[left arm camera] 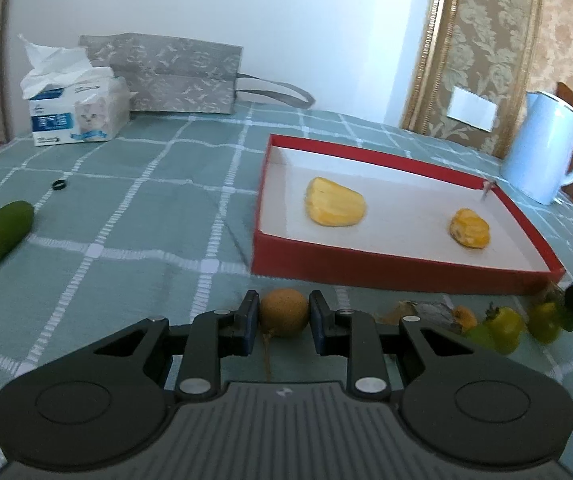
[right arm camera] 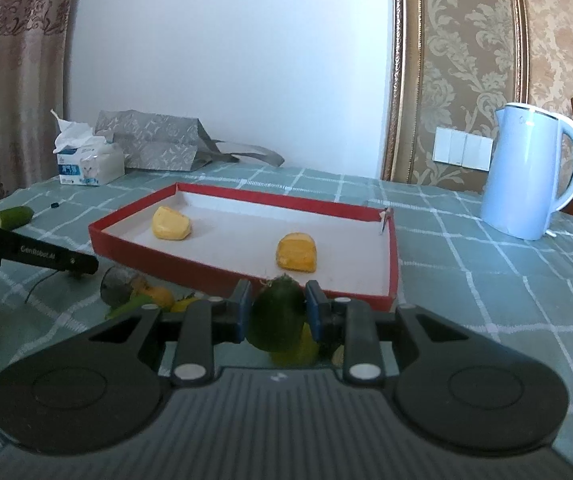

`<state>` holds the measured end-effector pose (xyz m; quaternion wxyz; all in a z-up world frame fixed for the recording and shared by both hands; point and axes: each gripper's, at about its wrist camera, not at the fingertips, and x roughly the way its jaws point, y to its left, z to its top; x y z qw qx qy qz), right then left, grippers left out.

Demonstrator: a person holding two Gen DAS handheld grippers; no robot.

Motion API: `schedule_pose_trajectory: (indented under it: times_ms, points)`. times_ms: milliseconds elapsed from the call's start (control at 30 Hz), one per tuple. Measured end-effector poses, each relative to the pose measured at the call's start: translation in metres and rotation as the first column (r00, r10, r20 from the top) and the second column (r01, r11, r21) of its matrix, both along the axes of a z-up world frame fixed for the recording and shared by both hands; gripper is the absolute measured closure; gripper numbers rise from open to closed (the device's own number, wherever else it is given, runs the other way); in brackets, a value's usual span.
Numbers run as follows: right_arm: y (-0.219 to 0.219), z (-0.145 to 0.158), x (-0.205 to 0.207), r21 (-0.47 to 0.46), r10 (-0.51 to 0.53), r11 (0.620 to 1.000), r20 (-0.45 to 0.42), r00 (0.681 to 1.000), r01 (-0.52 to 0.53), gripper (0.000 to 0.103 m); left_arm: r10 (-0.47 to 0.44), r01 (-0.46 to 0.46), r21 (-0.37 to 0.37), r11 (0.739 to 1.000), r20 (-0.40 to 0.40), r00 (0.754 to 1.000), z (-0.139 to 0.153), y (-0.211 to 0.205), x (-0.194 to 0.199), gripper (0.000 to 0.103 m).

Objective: Organize fruits
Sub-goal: 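Carry the brown fruit into the tray and open the left tool while the right tool lifts the green fruit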

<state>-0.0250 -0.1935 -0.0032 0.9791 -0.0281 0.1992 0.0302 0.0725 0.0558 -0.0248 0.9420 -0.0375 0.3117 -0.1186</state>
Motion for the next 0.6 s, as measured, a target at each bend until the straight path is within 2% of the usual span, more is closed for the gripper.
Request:
schedule_pose_trajectory:
  times_ms: [267, 467, 600]
  points:
    - [0.0, 0.005, 0.006, -0.011, -0.006, 1.0, 0.02, 1.0, 0.007, 0.076, 0.045, -0.046, 0.039, 0.998, 0.01, 0.999, 0.005, -0.003, 0.001, 0.077]
    - [-0.005, 0.002, 0.009, 0.006, -0.028, 1.0, 0.022, 0.999, 0.028, 0.076, -0.01, 0.006, 0.057, 0.998, 0.073, 0.997, 0.026, -0.021, -0.003, 0.077]
    - [-0.012, -0.001, 0.011, 0.031, -0.05, 0.998, 0.014, 0.999, 0.05, 0.076, -0.088, 0.081, 0.069, 0.994, 0.11, 0.99, 0.043, -0.046, 0.007, 0.077]
